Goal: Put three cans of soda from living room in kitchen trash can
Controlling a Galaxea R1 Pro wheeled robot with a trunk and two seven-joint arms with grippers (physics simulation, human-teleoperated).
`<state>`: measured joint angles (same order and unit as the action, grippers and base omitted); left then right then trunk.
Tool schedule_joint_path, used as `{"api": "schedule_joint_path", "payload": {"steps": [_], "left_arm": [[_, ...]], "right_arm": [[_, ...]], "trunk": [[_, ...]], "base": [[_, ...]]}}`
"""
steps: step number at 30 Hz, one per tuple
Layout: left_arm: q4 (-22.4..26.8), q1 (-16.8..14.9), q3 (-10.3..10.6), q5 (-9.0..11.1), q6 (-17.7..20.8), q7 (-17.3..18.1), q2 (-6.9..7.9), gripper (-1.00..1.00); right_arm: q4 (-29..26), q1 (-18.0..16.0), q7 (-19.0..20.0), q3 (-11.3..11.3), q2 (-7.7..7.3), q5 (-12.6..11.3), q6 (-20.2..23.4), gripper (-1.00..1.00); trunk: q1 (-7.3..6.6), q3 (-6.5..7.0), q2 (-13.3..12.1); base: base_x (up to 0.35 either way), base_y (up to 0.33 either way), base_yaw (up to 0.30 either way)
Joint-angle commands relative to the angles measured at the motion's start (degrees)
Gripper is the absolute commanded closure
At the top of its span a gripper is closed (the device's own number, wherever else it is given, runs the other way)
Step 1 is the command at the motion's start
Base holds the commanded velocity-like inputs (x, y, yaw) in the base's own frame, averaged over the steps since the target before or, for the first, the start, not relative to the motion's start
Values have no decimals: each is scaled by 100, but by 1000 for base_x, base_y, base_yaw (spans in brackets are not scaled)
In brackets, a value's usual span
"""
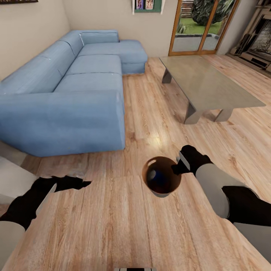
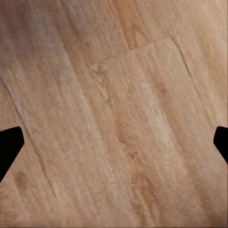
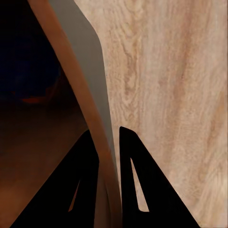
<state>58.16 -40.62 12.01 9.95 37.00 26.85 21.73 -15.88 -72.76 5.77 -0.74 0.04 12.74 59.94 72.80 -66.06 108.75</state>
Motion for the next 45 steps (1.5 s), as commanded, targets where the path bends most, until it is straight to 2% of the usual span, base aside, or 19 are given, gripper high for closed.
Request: {"api": "schedule_joint_path", "payload": {"steps": [1, 3, 9, 13, 19, 23, 29, 34, 39, 42, 45], "left_arm": [[-18, 94, -59, 11, -128, -70, -11, -100], [-80, 353, -198, 14, -502, -288, -90, -100], [-103, 562, -281, 25, -746, -540, -225, -100], [-58, 791, -299, 37, -778, -598, -260, -100], [-302, 868, -310, 42, -793, -704, -273, -100], [-412, 938, -312, 48, -819, -718, -274, -100], [-711, 1023, -313, 49, -1153, -729, -283, -100], [-846, 1036, -326, 235, -1307, -720, -283, -100], [-1017, 1038, -330, 312, -1560, -723, -282, -100], [-1069, 1039, -330, 327, -1657, -731, -282, -100], [-1084, 1039, -331, 331, -1683, -733, -283, -100]], "right_arm": [[-85, 55, 43, -56, -8, -259, 6, 100], [-458, 339, 51, -45, -30, -240, 6, 100], [-1009, 872, 61, -38, -38, -230, 6, 100], [-1135, 1012, 71, -47, -17, -239, 6, 100], [-1168, 1144, 80, -57, -13, -244, 6, 100], [-1188, 1402, 126, -79, -42, -250, 6, 100], [-1200, 1730, 488, -89, -58, -245, -196, 100], [-1197, 1806, 604, -101, -68, -260, -168, 100], [-1155, 1816, 1005, -109, -168, -256, -141, 100], [-1096, 1817, 1358, -106, -376, -257, -118, 100], [-929, 1818, 1522, -109, -472, -257, -52, 100]], "trunk": [[-1, 2, 0], [-1, 2, 0], [-1, 2, 0], [-89, 74, -160], [-221, 181, -401], [-308, 253, -561], [-440, 361, -802], [-550, 451, -1002], [-660, 540, -1203], [-726, 594, -1323], [-792, 648, -1443]], "base": [[0, 0, 0], [0, 0, 0], [0, 0, 0], [0, 0, 0], [0, 0, 0], [0, 0, 0], [0, 0, 0], [0, 0, 0], [0, 0, 0], [0, 0, 0], [0, 0, 0]]}}
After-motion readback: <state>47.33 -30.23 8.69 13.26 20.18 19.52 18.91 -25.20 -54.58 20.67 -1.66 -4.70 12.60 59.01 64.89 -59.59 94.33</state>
